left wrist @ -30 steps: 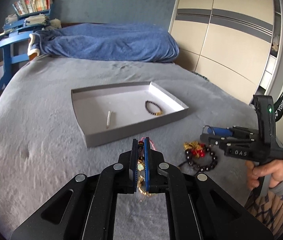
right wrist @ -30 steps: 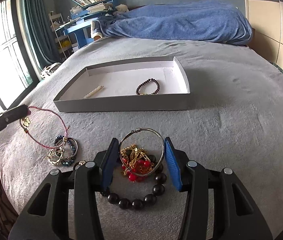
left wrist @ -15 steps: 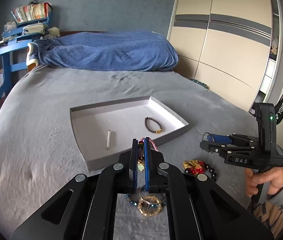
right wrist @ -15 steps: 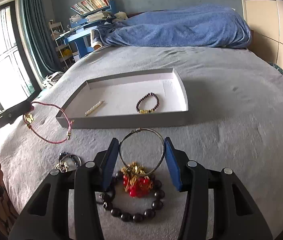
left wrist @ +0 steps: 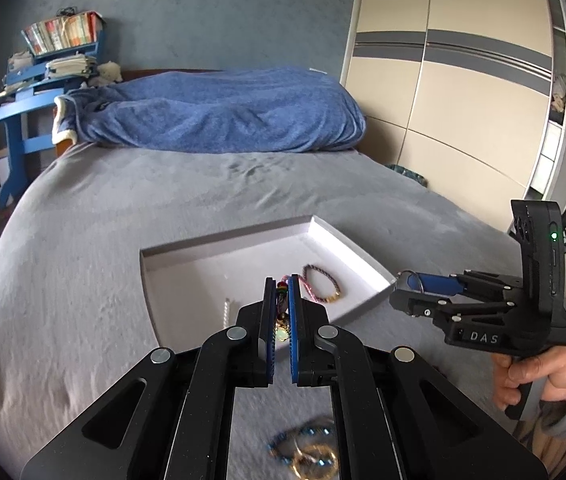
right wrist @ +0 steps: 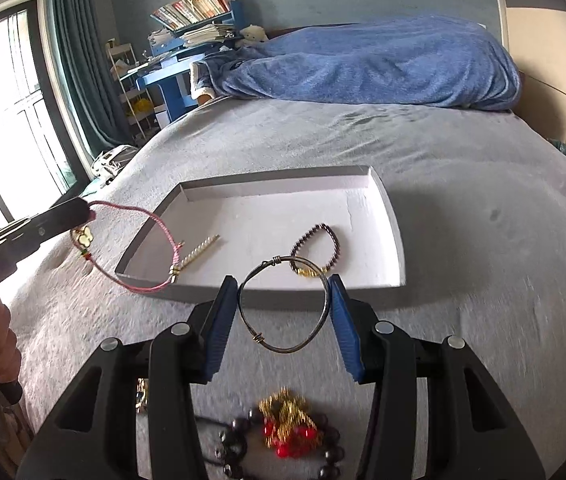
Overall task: Organize jewelry
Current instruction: 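Carry the silver bangle and pink cord bracelet over the tray, then open both tools to release the bracelets into the tray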
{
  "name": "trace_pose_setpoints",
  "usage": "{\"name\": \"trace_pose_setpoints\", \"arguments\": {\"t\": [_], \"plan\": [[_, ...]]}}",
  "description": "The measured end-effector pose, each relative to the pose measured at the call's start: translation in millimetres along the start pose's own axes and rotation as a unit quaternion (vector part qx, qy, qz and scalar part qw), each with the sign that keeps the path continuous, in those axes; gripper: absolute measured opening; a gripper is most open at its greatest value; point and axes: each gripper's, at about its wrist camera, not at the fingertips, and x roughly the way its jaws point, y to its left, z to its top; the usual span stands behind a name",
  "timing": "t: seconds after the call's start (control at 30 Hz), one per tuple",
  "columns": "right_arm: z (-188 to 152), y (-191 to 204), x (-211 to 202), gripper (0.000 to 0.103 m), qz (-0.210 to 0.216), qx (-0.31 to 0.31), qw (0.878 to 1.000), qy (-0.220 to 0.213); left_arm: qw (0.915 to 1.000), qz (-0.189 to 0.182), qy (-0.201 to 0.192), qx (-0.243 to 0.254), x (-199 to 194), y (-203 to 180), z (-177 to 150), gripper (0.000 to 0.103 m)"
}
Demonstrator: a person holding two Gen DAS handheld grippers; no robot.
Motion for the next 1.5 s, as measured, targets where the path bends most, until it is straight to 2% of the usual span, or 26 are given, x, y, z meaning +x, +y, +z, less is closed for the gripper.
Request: {"name": "trace_pose_setpoints", "arguments": {"t": [0.57,1.03,1.2,1.43,1.5], "plan": [[43,-3,65,0.046,-0.006,-0.017,1.000,0.026,0.9992,0.022,0.030,-0.013,62,23,10,0.006],[36,-22,115,0.046,-0.024,-0.003,0.997,0.074,0.9959,0.033,0.084,-0.004,115,24,-15,0.006],[28,-23,125,0.046,-0.031,-0.005,0.995,0.096,0.9939,0.041,0.102,0.001,120,25,-25,0.006],[27,-25,126,0.046,-0.035,0.000,0.994,0.105,0.9913,0.053,0.121,0.002,125,22,-31,0.007],[27,-26,126,0.046,-0.035,0.002,0.994,0.106,0.9915,0.055,0.118,0.001,123,23,-31,0.017]]}}
